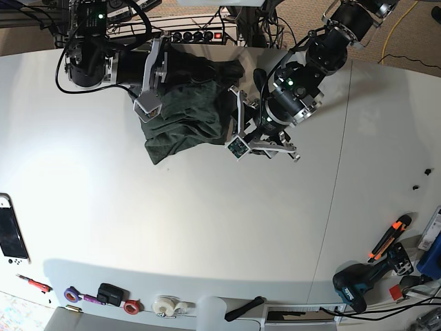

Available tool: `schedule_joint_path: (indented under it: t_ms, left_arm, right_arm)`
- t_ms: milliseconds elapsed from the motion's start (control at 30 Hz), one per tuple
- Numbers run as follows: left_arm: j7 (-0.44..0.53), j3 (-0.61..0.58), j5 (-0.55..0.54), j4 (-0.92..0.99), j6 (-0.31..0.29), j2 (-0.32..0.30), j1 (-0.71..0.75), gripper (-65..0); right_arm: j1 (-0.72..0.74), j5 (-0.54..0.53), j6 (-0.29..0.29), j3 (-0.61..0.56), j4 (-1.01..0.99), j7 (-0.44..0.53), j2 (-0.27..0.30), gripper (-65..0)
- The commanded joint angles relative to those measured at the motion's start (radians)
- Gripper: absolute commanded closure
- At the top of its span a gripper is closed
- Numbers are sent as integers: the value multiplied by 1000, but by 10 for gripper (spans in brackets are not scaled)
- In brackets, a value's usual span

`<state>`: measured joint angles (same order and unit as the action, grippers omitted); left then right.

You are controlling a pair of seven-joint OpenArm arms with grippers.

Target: Layout the t-shirt on the table in an organized manner, then fold the t-shirt properly

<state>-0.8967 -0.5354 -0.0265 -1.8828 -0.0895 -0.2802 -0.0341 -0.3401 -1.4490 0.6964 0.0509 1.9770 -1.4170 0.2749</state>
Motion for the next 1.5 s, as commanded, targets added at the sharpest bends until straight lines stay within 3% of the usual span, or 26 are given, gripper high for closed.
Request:
schedule_joint_path:
  t_ms: [0,67,200,267,633,767,867,900,1033,1200,1333,1467]
  left_arm:
    - [23,4,8,-16,4,3,-16,-277]
    - [23,4,8,-16,3,3,-16,-277]
    - [23,4,8,-16,4,3,-16,-277]
    - [26,4,8,-16,4,3,-16,-277]
    - [44,4,-3,-40,4,3,-39,-272]
    - [60,23,-103,-108,-6,3,-57,-207]
    - [64,65,-235,-163,-95,4,-47,-52]
    - [72,79,-282,-182,-140,8,-36,0]
    - [77,101,-436,-221,-288,53,21,0]
    - [56,99,-493,-220,-322,143,103,0]
    - [17,62,-502,-220,-326,173,135,0]
    - [17,-47,-431,-219,-272,172,148,0]
  right_arm:
    - [5,-34,2,2,18,21,8,0]
    - [5,-34,2,2,18,21,8,-3]
    - [5,-34,2,2,18,21,8,-211]
    - [5,-34,2,2,18,21,8,-263]
    - [89,-34,2,26,18,21,5,-262]
    - [182,5,2,114,18,21,5,-236]
    - [236,206,2,184,18,21,5,-18]
    - [246,274,2,203,17,21,5,0]
    - [254,441,2,232,1,90,5,0]
    - [268,431,2,208,-134,98,5,0]
    - [301,309,2,203,-265,80,5,0]
    - [330,191,2,203,-303,21,4,0]
